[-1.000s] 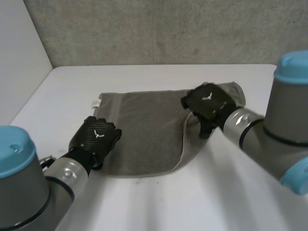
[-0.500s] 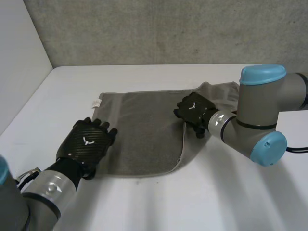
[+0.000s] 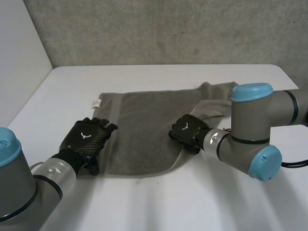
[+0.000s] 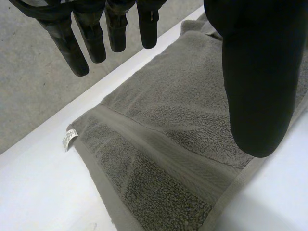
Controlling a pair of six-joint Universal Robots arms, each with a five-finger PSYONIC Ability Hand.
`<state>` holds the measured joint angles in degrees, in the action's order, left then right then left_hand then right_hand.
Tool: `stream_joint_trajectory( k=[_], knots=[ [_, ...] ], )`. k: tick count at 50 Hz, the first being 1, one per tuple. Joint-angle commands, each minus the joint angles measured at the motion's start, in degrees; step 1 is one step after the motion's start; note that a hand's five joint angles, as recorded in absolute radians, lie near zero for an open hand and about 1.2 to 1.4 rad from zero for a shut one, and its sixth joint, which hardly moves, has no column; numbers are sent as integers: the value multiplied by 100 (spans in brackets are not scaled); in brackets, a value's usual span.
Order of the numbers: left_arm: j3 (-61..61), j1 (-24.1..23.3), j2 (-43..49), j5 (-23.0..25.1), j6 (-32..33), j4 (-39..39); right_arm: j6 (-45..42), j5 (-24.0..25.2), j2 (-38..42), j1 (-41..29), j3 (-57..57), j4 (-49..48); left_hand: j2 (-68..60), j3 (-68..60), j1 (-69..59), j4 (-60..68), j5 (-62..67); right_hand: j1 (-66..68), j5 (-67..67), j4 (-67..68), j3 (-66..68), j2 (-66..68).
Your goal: Fold the laundry
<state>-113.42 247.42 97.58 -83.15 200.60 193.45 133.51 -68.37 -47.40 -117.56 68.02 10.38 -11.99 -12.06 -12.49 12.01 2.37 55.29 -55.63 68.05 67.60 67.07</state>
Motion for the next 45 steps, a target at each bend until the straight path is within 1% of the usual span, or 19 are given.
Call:
stream_joint_trajectory(
  k=[1, 3, 5, 6, 8, 9, 10, 11, 13, 15, 24, 27, 32, 34, 38, 41, 43, 44, 45],
  knots=[
    [57, -27, -2, 0, -284, 0, 113, 25, -164, -13, -87, 0, -92, -85, -41, 90, 54, 2471, -1437, 1195, 1240, 1293],
    [101, -36, -2, 0, -408, 0, 228, -1, -226, -13, -122, 0, -92, -85, -41, 89, 53, 2471, -1437, 1195, 1240, 1293],
    [171, -62, 68, 9, -696, 0, 936, -45, -392, -4, -227, 0, -92, -85, -41, 89, 53, 2471, -1437, 1195, 1240, 1293],
    [171, -62, 68, 9, -698, 0, 940, -45, -393, -4, -228, 0, -92, -85, -41, 89, 53, 2471, -1437, 1195, 1240, 1293],
    [224, -80, 165, 0, -847, -9, 1832, -45, -603, 40, -237, -9, -108, -102, -58, 106, 70, 2471, -1437, 1195, 1240, 1293],
    [285, -106, 270, 0, -986, -18, 1836, -45, -604, 40, -237, -9, -108, -102, -58, 106, 70, 2471, -1437, 1195, 1240, 1293],
    [364, -141, 375, 0, -1118, -44, 2245, -54, -691, 57, -237, -18, -108, -102, -58, 106, 70, 2471, -1437, 1195, 1240, 1293],
    [364, -141, 376, 0, -1120, -44, 2249, -54, -692, 58, -237, -18, -108, -102, -58, 106, 70, 2471, -1437, 1195, 1240, 1293],
    [557, -229, 665, -9, -1321, -70, 2853, -115, -814, 84, -228, -27, -125, -118, -75, 123, 87, 2471, -1437, 1195, 1240, 1293],
    [662, -281, 823, -9, -1400, -88, 2986, -176, -850, 101, -228, -27, -159, -152, -108, 156, 120, 2471, -1437, 1195, 1240, 1293],
    [1216, -370, 1526, -35, -1462, -106, 2997, -414, -850, 259, -167, -35, -377, -370, -326, 374, 338, 2471, -1437, 1195, 1240, 1293],
    [1296, -379, 1615, -44, -1462, -114, 2997, -423, -841, 304, -158, -62, -479, -472, -428, 476, 440, 2471, -1437, 1195, 1240, 1293],
    [1428, -387, 1747, -44, -1471, -141, 3005, -712, -841, 461, -44, -413, -630, -623, -579, 627, 592, 2471, -1437, 1195, 1240, 1293],
    [1445, -387, 1756, -44, -1462, -141, 2997, -713, -841, 488, -17, -448, -730, -723, -680, 728, 692, 2471, -1437, 1195, 1240, 1293],
    [1559, -396, 1870, -79, -1445, -123, 3005, -678, -824, 532, 71, -449, -1435, -1428, -1385, 1433, 1397, 2471, -1437, 1195, 1240, 1293],
    [1621, -396, 1941, -79, -1436, -114, 3005, -678, -832, 559, 89, -440, -1589, -1582, -1538, 1586, 1551, 2471, -1437, 1195, 1240, 1293],
    [1735, -396, 2107, -88, -1427, -106, 3005, -669, -850, 611, 159, -440, -2541, -2535, -2491, 2539, 2503, 2471, -1437, 1195, 1240, 1293],
    [1736, -396, 2108, -88, -1427, -106, 3005, -669, -850, 611, 159, -440, -2548, -2541, -2497, 2545, 2509, 2471, -1437, 1195, 1240, 1293],
    [1796, -396, 2203, -97, -1427, -97, 3005, -660, -859, 629, 194, -449, -3164, -3157, -3113, 3161, 3126, 2471, -1437, 1195, 1240, 1293]
  ],
)
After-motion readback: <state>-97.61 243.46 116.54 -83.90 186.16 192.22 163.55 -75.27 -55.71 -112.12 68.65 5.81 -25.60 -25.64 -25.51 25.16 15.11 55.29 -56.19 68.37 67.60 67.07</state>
